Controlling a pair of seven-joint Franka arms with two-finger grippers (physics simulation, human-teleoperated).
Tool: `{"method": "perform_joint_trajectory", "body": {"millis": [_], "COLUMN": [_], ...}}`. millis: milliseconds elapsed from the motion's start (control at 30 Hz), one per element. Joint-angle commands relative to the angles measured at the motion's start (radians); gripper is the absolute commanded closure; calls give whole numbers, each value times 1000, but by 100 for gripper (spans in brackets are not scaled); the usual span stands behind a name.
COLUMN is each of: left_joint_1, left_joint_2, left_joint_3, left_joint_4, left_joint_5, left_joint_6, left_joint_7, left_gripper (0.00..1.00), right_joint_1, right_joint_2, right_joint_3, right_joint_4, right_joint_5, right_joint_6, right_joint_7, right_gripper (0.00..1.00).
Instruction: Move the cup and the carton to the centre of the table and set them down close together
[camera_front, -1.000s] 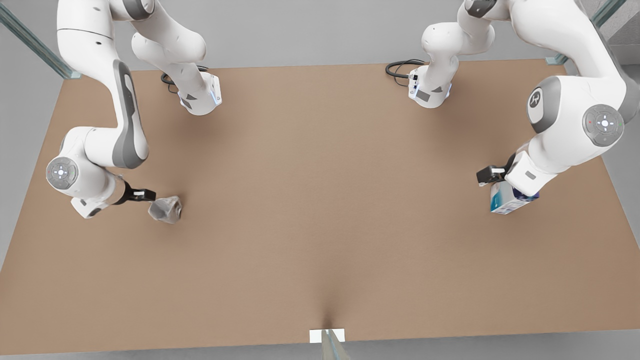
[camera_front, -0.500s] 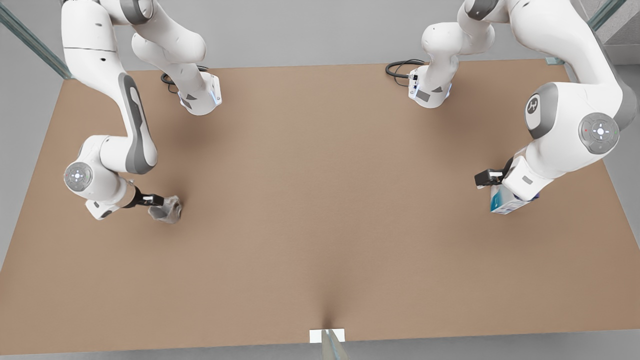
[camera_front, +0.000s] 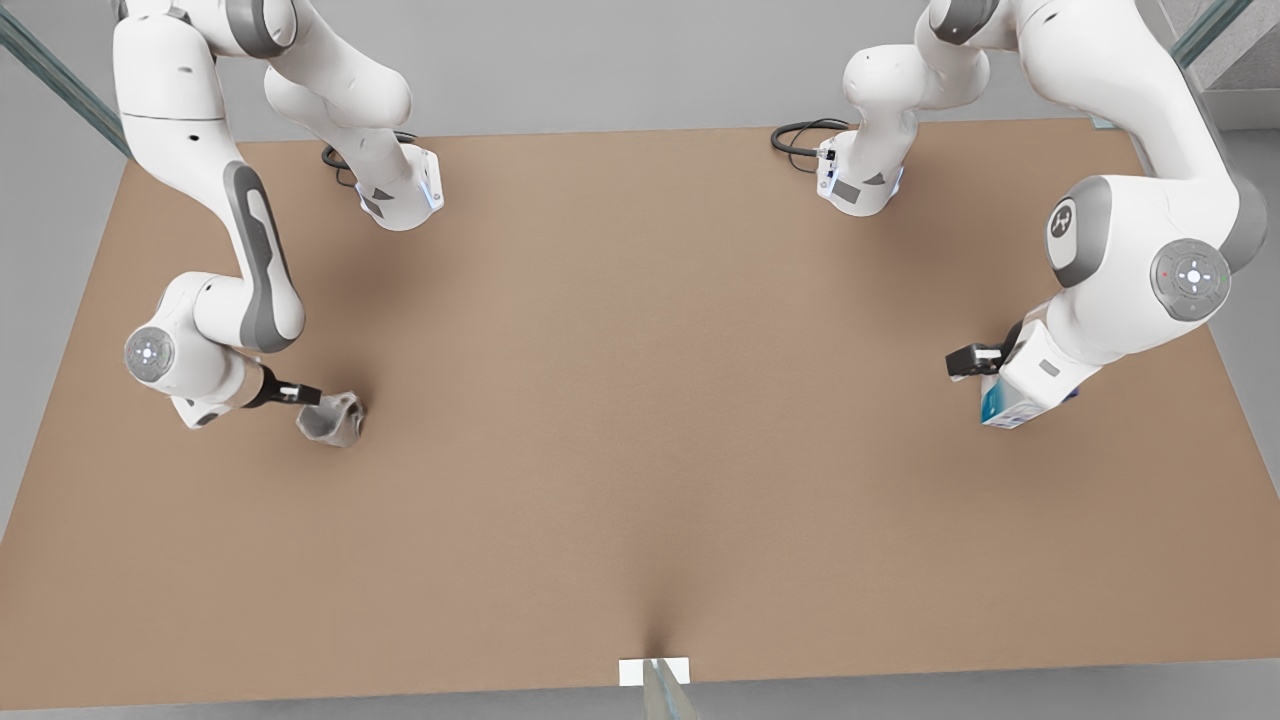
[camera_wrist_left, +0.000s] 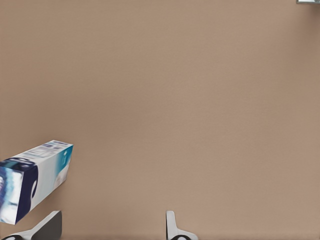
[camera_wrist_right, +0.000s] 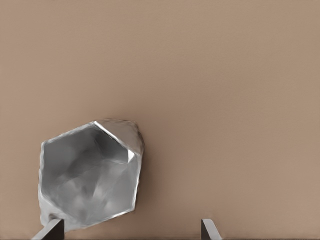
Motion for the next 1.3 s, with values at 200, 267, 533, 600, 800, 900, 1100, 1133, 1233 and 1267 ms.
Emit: {"method": "perform_joint_trajectory", "body": {"millis": [200, 267, 533, 600, 800, 900, 1100, 1133, 1233, 1267], "left_joint_1": [-4, -2, -1, -1, -1, -2, -1, -1, -1, -1], "left_joint_2": [9, 9, 20, 20, 20, 20, 20, 20, 20, 20], "left_joint_3": [0, 0, 0, 0, 0, 0, 0, -2, -2, -2], "left_joint_4": [0, 0, 3, 3, 3, 3, 3, 3, 3, 3], "left_joint_5": [2, 0, 0, 0, 0, 0, 0, 0, 0, 0], "left_joint_6": [8, 6, 8, 8, 6, 5, 3, 3, 2, 2], "left_joint_7": [0, 0, 0, 0, 0, 2, 0, -2, -2, -3], "left_gripper": [0, 0, 0, 0, 0, 0, 0, 0, 0, 0], "right_joint_1": [20, 31, 34, 32, 17, 24, 28, 31, 31, 31], "right_joint_2": [36, 43, 82, 88, 108, 123, 125, 125, 125, 125], "right_joint_3": [2, 2, 2, 2, 2, 2, 2, 2, 2, 2], "right_joint_4": [0, -2, -2, -2, -3, -15, -17, -15, -14, -12], "right_joint_5": [50, 62, 78, 76, 70, 75, 75, 75, 75, 75], "right_joint_6": [74, 109, 141, 154, 168, 204, 206, 204, 204, 203], "right_joint_7": [1, -4, -11, -13, -16, -16, -14, -16, -14, -13], "right_gripper": [0, 0, 0, 0, 0, 0, 45, 68, 79, 79]}}
